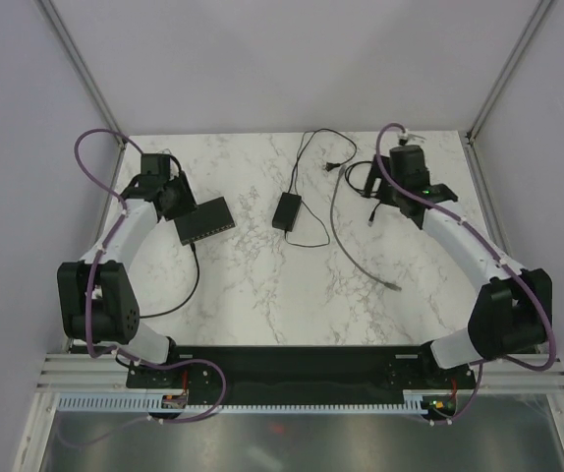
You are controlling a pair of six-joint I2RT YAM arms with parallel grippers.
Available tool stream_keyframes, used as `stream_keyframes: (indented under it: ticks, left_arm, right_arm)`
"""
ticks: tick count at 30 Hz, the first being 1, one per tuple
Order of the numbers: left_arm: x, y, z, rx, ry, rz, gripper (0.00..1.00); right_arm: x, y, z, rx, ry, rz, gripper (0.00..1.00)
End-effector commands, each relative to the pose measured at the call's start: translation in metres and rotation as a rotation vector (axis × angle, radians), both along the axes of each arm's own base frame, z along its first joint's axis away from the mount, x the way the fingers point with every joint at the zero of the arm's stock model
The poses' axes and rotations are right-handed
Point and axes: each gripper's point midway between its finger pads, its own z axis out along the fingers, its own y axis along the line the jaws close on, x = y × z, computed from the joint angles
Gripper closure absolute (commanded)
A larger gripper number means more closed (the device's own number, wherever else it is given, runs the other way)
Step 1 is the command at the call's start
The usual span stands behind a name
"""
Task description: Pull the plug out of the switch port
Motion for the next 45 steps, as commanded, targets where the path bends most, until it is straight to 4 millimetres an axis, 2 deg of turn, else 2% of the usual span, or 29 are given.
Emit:
stream_keyframes:
  ticks: [1,2,3,5,6,8,9,11,12,13,15,16,18,20,21,24,28,29,32,38,45]
  left_arm:
    - [0.009,0.006,0.031,-0.081,-0.058,0.025,0.51]
    - [0.007,0.013,0.033,-0.126,-0.058,0.048,0.54]
    - [0.006,0.016,0.033,-0.172,-0.054,0.086,0.55]
    - [0.006,0.03,0.027,-0.208,-0.05,0.132,0.57]
    - [0.007,0.033,0.018,-0.223,-0.024,0.139,0.58]
    - [0.007,0.039,0.01,-0.235,-0.005,0.149,0.59]
    - [0.007,0.04,0.001,-0.235,0.016,0.157,0.59]
    - [0.004,0.043,-0.01,-0.219,0.033,0.166,0.59]
    - [0.005,0.044,-0.014,-0.212,0.028,0.167,0.59]
    - [0.002,0.044,-0.019,-0.214,0.04,0.171,0.59]
    - [0.001,0.043,-0.021,-0.222,0.043,0.168,0.6]
    - [0.001,0.043,-0.022,-0.225,0.043,0.167,0.59]
    - [0.0,0.043,-0.027,-0.23,0.052,0.174,0.59]
    - [0.0,0.045,-0.031,-0.226,0.06,0.17,0.6]
    - [-0.001,0.047,-0.031,-0.224,0.061,0.173,0.6]
    - [-0.001,0.049,-0.033,-0.218,0.06,0.182,0.61]
    - [-0.001,0.048,-0.041,-0.222,0.081,0.178,0.62]
    - [-0.001,0.048,-0.042,-0.225,0.085,0.176,0.62]
    - [-0.001,0.047,-0.043,-0.23,0.088,0.175,0.62]
    - [-0.002,0.042,-0.046,-0.253,0.1,0.157,0.64]
    - [-0.004,0.04,-0.045,-0.257,0.095,0.148,0.64]
  right_arm:
    - [0.007,0.142,0.022,0.317,-0.13,0.351,0.16]
    - [0.006,0.168,0.024,0.413,-0.138,0.371,0.17]
    - [0.008,0.211,0.027,0.483,-0.181,0.466,0.18]
    - [0.01,0.253,0.029,0.553,-0.189,0.518,0.21]
    - [0.011,0.291,0.026,0.575,-0.192,0.57,0.22]
    - [0.009,0.331,0.023,0.618,-0.199,0.633,0.23]
    - [0.008,0.364,0.019,0.661,-0.195,0.673,0.24]
    - [0.0,0.397,0.01,0.713,-0.167,0.726,0.26]
    - [-0.006,0.421,0.001,0.759,-0.164,0.754,0.26]
    - [-0.01,0.434,0.004,0.79,-0.185,0.785,0.27]
    - [-0.027,0.459,-0.019,0.82,-0.15,0.811,0.3]
    - [-0.033,0.466,-0.024,0.836,-0.147,0.824,0.35]
    - [-0.047,0.486,-0.038,0.851,-0.155,0.854,0.38]
    - [-0.052,0.498,-0.052,0.827,-0.145,0.848,0.41]
    - [-0.057,0.509,-0.058,0.823,-0.141,0.858,0.42]
    - [-0.058,0.519,-0.07,0.799,-0.122,0.829,0.47]
    - [-0.055,0.519,-0.079,0.791,-0.117,0.779,0.49]
    - [-0.053,0.52,-0.087,0.786,-0.103,0.771,0.49]
    - [-0.053,0.528,-0.09,0.812,-0.086,0.77,0.51]
    - [-0.046,0.527,-0.101,0.796,-0.091,0.735,0.53]
    - [-0.047,0.528,-0.113,0.792,-0.062,0.719,0.57]
